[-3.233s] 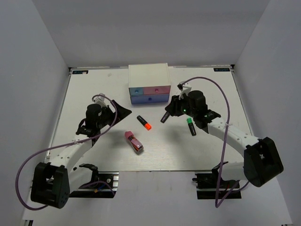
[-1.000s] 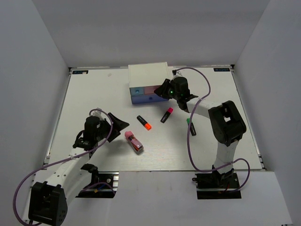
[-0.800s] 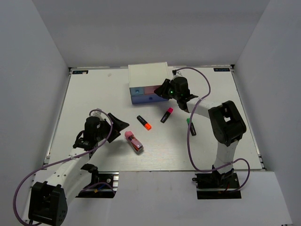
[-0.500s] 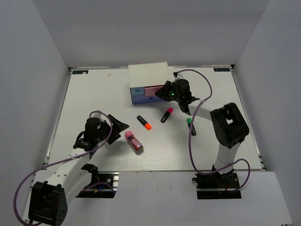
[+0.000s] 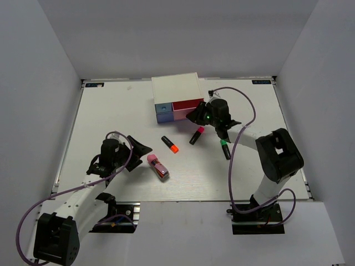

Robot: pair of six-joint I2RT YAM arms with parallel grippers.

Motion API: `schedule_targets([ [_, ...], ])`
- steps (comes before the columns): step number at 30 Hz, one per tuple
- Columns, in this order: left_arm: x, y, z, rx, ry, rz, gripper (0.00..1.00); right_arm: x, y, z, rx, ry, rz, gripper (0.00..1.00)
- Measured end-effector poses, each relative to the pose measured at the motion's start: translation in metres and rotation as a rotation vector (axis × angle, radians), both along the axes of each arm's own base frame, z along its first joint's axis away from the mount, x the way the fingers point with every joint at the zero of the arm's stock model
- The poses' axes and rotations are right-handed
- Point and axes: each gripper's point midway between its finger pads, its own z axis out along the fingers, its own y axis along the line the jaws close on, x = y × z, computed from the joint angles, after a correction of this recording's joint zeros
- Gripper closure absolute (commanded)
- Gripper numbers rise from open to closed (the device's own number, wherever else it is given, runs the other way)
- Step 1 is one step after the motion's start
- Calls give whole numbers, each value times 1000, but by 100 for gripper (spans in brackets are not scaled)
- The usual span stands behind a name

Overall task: Sort the stationery into containers
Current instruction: Open the drawer in the storage box, then pick up the stationery from the center of the board.

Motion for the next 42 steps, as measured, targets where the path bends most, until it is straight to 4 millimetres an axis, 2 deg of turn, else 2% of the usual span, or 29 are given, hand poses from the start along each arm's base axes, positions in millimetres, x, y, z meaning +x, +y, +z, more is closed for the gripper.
schedule_targets([
  [9,-1,0,-12,6,55,6,0,-24,-4,-2,-13,15,10,94],
  [12,-2,0,-17,10,75,6,0,-27,-4,-4,-18,21,10,72],
  [13,-3,0,-19,12,82,6,0,-27,-4,-4,-19,22,11,61],
  [16,-4,1,-25,19,110,6,0,-26,-6,-5,-26,22,5,45],
  [21,-5,0,-36,34,170,4,0,-27,-6,-7,-37,21,6,30],
  [26,-2,-2,-39,44,214,0,0,-35,-10,-6,-43,20,9,28],
  [34,11,-7,-37,74,290,-10,0,-70,-29,-2,-60,15,27,26],
  [38,8,-11,-43,98,338,-29,3,-88,-35,3,-67,-2,65,26],
  [42,2,-17,-52,121,395,-59,5,-103,-36,17,-82,-67,141,26],
])
